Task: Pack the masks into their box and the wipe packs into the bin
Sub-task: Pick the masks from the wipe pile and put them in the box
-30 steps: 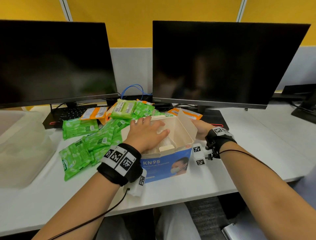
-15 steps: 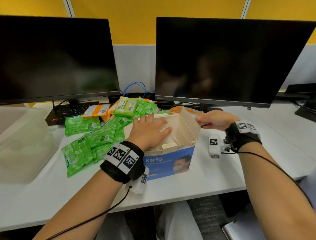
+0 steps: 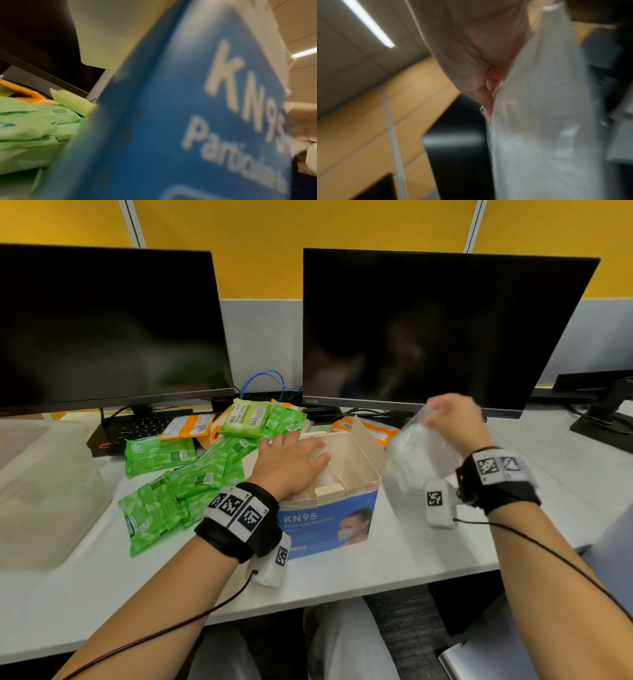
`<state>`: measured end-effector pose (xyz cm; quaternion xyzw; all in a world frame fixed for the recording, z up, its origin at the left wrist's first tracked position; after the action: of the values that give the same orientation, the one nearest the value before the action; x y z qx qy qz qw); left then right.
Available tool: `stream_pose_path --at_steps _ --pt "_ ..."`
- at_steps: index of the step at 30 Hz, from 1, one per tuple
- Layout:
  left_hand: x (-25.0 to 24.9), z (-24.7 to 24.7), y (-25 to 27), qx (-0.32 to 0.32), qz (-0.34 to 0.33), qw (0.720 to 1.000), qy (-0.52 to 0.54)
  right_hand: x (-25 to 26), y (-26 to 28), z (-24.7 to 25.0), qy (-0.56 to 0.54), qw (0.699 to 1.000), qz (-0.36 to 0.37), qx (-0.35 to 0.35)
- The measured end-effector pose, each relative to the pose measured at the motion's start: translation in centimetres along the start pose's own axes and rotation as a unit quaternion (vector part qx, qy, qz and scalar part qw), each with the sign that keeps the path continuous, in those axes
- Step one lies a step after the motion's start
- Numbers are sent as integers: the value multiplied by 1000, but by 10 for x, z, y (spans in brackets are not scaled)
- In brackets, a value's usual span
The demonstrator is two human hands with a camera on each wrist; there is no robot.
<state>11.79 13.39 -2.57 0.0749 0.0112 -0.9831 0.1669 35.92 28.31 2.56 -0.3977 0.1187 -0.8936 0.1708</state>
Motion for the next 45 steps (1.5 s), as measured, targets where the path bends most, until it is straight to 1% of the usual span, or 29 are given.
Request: stream_pose_path --at_steps 1,2,4,5,8,11,14,17,18,20,21,22,23,24,25,27,28,29,30,33,34,36,37,38,42,43,45 --pt "0 1 0 -5 -1 1000 11 26 1 29 -11 997 59 -52" --pt "0 2 0 -10 -2 1000 20 51 4 54 -42 989 104 -96" --pt "1 3 1 -17 -4 999 33 89 13 87 -134 967 164 -142" --pt "1 3 1 -18 -4 999 38 105 19 94 -156 958 187 -153" --pt "0 3 2 -21 -4 999 44 141 35 83 -163 947 233 -152" --pt "-1 3 3 -24 -7 999 35 156 50 55 -124 945 262 -152" --pt "0 3 2 -29 -4 999 37 156 50 24 -68 957 260 -109" --pt "0 3 2 -32 -2 999 39 160 52 -7 10 965 261 -35" --pt "1 3 2 -30 -1 999 39 159 54 -18 46 968 247 8" --pt "1 2 1 -27 0 999 38 154 63 -39 110 966 188 135" --pt "1 2 1 -26 -1 999 34 147 70 -50 145 954 155 210" --pt "1 2 0 -26 -2 999 30 141 78 -57 182 936 128 275" --pt "1 2 0 -27 -2 999 26 136 84 -60 213 919 111 314" --pt "1 2 0 -27 -3 999 23 134 85 -57 231 911 106 323" --pt "1 2 0 -27 -4 999 20 137 83 -51 235 916 113 305" --pt "1 1 -1 -31 -5 999 20 151 75 -32 214 942 139 220" --pt "2 1 -2 -34 -6 999 21 157 72 -24 211 948 155 181" --pt "2 1 -2 -36 -7 999 21 163 71 -19 219 947 173 160" --pt "2 1 -3 -38 -8 999 21 167 71 -20 235 941 184 158" --pt "1 0 -4 -38 -9 999 15 168 75 -39 286 918 193 196" --pt "2 0 -5 -38 -7 999 13 165 78 -50 295 910 188 221" --pt "3 0 -5 -36 -1 999 10 157 83 -69 324 886 178 278" --pt "3 -1 -5 -34 2 999 9 155 85 -72 340 876 177 293" --pt "4 -1 -5 -32 3 999 8 154 85 -70 348 873 176 294" --pt "3 0 -5 -30 7 1000 5 160 80 -47 364 879 173 256" --pt "3 0 -5 -30 7 1000 4 161 78 -47 372 875 172 258" --pt "2 0 -4 -33 8 999 4 159 77 -61 390 857 172 289"
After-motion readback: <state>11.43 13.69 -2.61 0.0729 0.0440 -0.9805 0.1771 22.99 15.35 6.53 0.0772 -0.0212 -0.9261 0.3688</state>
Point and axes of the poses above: each hand's wrist, its own y-axis away from the middle knuckle, its own z-axis out of the back of the hand, x = y × z, the point moved 8 cm from there along -y, towards the middle knuckle, and after that the axes turned 4 degrees about z, right-handed, at the moved point
